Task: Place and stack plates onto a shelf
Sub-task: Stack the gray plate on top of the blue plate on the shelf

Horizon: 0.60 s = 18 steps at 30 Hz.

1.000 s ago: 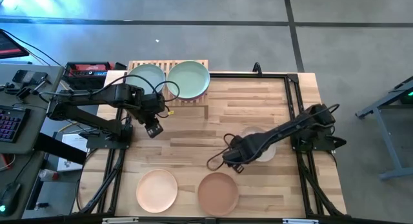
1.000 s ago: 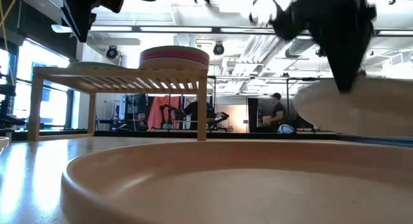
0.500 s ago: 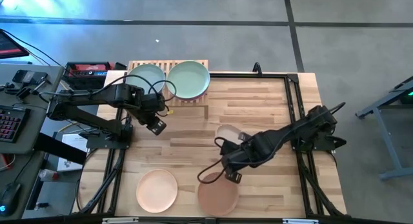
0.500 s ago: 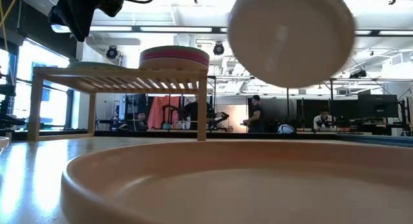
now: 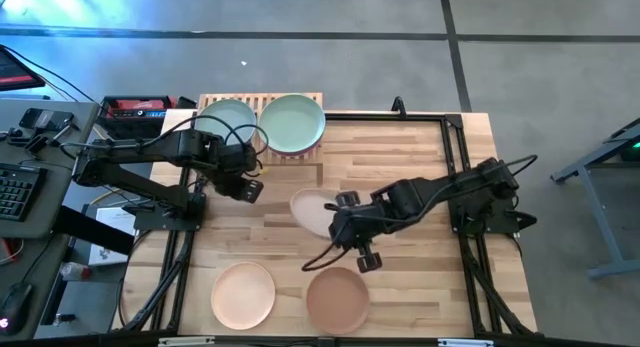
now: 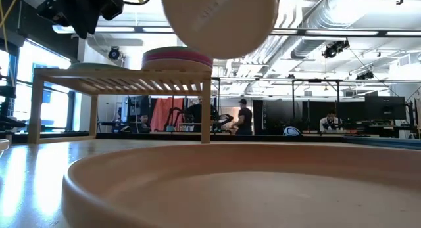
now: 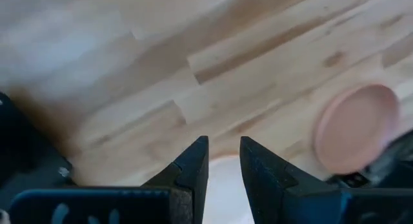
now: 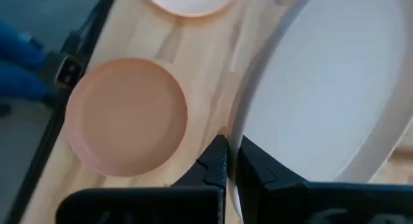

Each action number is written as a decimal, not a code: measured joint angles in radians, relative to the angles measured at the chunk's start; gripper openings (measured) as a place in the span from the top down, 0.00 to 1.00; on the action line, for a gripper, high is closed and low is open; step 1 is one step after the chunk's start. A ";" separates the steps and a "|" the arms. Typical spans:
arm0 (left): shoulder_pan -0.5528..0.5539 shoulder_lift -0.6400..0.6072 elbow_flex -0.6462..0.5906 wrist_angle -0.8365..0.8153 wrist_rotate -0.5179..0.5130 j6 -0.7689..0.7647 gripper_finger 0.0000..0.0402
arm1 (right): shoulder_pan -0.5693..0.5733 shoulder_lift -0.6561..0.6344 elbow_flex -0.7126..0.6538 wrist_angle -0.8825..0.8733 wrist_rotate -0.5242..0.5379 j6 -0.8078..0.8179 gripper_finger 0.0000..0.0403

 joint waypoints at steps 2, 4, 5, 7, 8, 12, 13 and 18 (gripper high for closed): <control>-0.001 0.000 0.000 0.015 0.032 -0.027 0.81 | -0.010 0.004 0.000 0.015 -0.035 -0.097 1.00; -0.001 0.000 0.000 0.033 0.051 -0.049 0.81 | -0.014 0.008 0.000 0.021 -0.066 -0.191 1.00; -0.001 0.000 0.000 0.046 0.056 -0.054 0.81 | -0.016 0.012 0.000 0.026 -0.079 -0.234 1.00; -0.002 0.000 0.000 0.075 0.071 -0.062 0.81 | -0.017 0.016 0.000 0.032 -0.091 -0.309 1.00; -0.002 0.000 0.000 0.085 0.076 -0.062 0.81 | -0.017 0.018 0.000 0.031 -0.093 -0.346 1.00; -0.001 0.000 0.000 0.139 0.089 -0.076 0.81 | -0.023 0.027 -0.001 0.032 -0.077 -0.484 1.00; -0.001 0.000 0.000 0.148 0.097 -0.085 0.81 | -0.026 0.030 -0.001 0.033 -0.077 -0.514 1.00; -0.002 0.000 0.000 0.170 0.123 -0.150 0.81 | -0.036 0.042 -0.001 0.029 -0.070 -0.622 1.00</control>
